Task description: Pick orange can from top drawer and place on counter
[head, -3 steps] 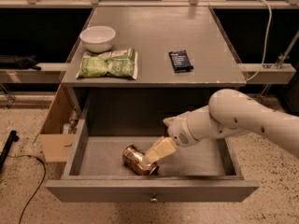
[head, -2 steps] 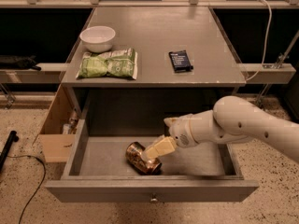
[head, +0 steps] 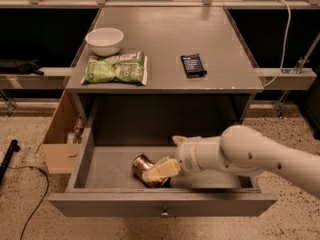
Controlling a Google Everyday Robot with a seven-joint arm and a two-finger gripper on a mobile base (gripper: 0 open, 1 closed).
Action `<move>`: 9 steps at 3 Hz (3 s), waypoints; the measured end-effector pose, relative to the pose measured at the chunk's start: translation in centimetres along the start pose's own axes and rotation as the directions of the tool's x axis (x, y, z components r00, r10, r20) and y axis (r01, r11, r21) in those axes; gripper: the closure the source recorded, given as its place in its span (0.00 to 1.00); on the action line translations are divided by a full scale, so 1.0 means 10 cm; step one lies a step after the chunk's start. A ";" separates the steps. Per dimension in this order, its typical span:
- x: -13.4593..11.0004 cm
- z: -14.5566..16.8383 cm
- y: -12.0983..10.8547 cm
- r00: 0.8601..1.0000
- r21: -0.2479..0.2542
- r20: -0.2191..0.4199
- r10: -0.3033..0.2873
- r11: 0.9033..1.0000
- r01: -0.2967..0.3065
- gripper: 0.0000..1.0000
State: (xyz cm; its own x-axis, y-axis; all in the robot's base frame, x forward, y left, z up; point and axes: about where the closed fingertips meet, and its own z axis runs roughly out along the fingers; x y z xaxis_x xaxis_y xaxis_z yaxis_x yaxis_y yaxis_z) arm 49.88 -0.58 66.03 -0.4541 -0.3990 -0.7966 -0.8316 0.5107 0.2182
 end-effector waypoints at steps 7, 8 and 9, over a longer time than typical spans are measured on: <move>0.33 0.18 -0.10 0.995 0.124 -0.096 -0.040 0.991 0.051 0.00; 0.36 0.15 -0.12 0.995 0.131 -0.094 -0.038 0.990 0.050 0.00; 0.36 0.15 -0.12 0.995 0.131 -0.094 -0.038 0.990 0.050 0.18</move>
Offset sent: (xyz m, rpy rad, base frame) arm -0.0138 0.0111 -0.0179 -0.0354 -0.0091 -0.0179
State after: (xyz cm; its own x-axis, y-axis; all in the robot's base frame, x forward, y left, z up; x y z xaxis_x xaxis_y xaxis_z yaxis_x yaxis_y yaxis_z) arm 49.75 -1.46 62.06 -0.4507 -0.4880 -0.7475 -0.8040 0.5858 0.1023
